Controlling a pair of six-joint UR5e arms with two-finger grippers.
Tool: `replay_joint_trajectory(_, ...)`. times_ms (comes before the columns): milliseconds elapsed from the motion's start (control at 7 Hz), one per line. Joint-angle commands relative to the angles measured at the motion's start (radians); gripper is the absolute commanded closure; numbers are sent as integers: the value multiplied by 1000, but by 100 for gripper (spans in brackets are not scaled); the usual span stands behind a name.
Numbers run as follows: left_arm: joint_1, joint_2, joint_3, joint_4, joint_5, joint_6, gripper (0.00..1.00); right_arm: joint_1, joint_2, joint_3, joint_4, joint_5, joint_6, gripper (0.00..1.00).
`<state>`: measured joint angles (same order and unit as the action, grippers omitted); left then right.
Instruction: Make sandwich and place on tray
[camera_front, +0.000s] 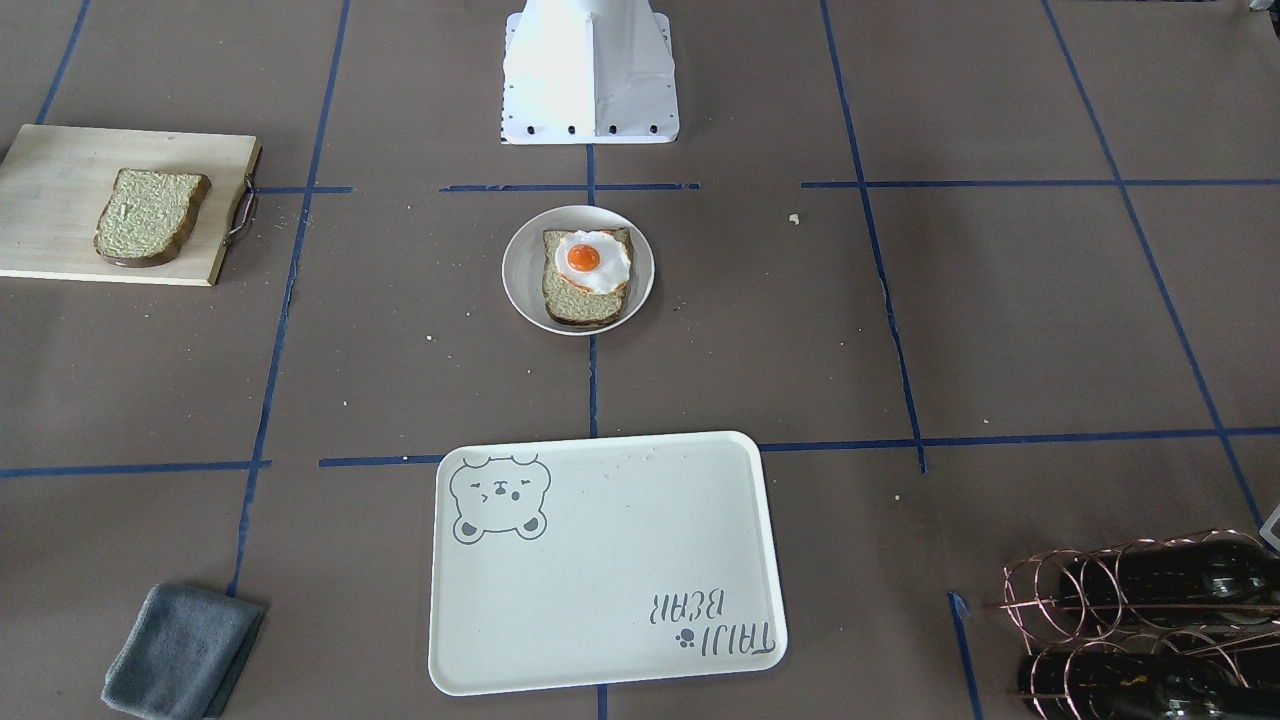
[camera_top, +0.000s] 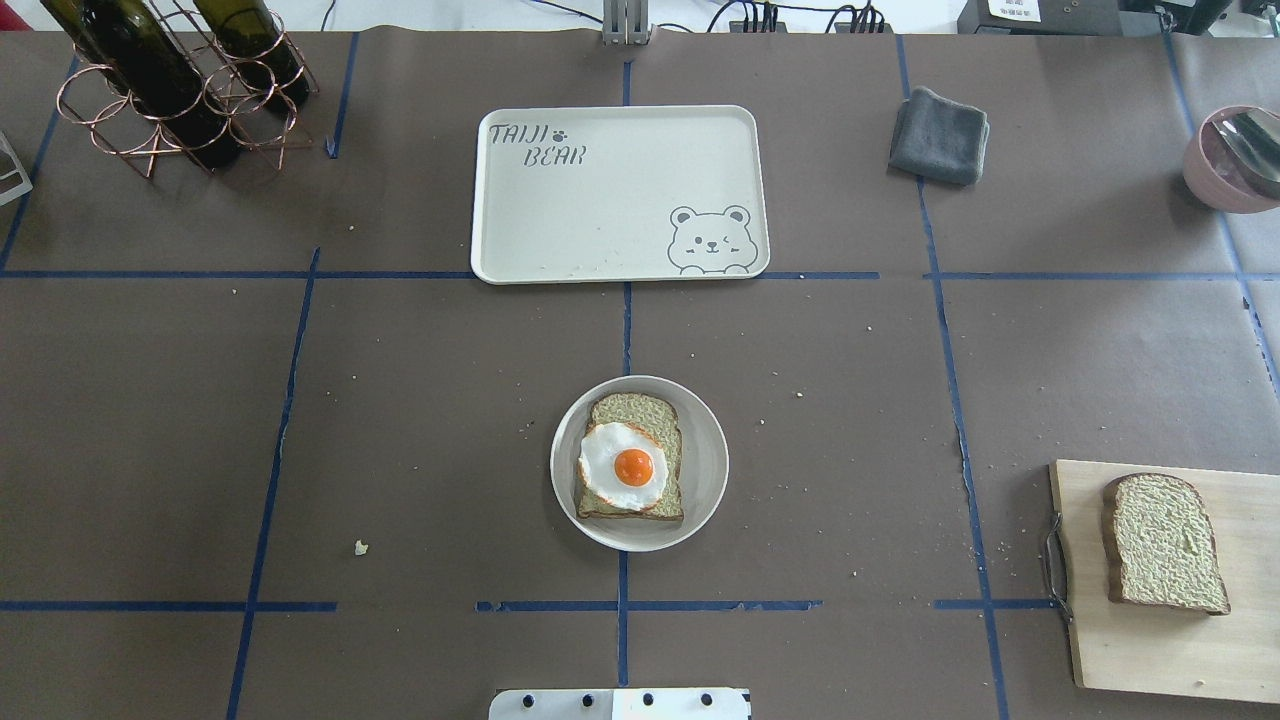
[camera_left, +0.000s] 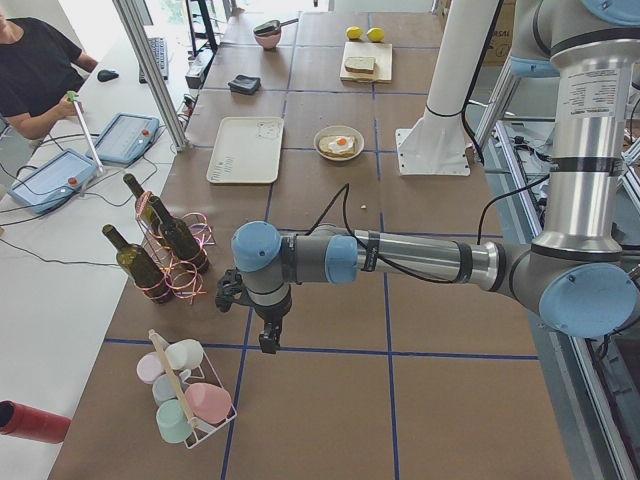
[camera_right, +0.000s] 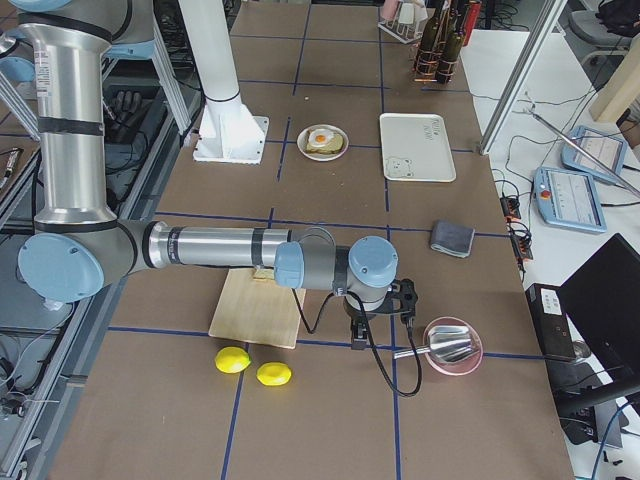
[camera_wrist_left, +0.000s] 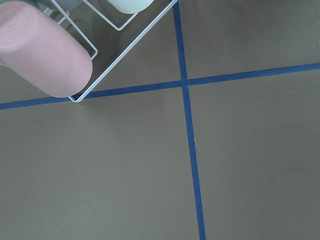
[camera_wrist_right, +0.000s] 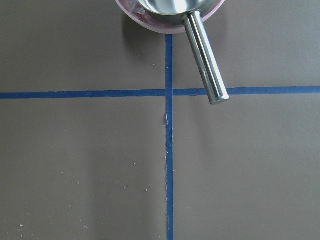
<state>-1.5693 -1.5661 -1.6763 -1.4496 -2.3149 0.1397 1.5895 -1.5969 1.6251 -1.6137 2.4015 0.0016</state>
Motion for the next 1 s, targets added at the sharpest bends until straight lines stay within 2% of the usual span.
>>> replay_joint_trajectory(0, 0, -2, 0, -2, 0, 1, 0, 0, 3, 4, -2, -1, 1, 0)
replay_joint_trajectory(143, 3, -9, -3, -6, 0, 1, 0, 0, 5, 2, 0, -1, 2, 0)
replay_joint_trajectory(286, 6, -64, 0, -9, -1, 1, 0, 0, 8, 9, 0, 1, 2, 0)
replay_joint_trajectory(571, 35, -141, -10, -31, -3, 3, 0, -6, 8, 68, -2, 19, 11, 0)
replay_joint_trajectory(714, 130, -184, -16, -88, 3, 3, 0, -37, 40, 99, -9, 21, 9, 0)
replay_joint_trajectory(857, 152, -187, -17, -101, -3, 5, 0, -37, 55, 105, -8, 28, 11, 0)
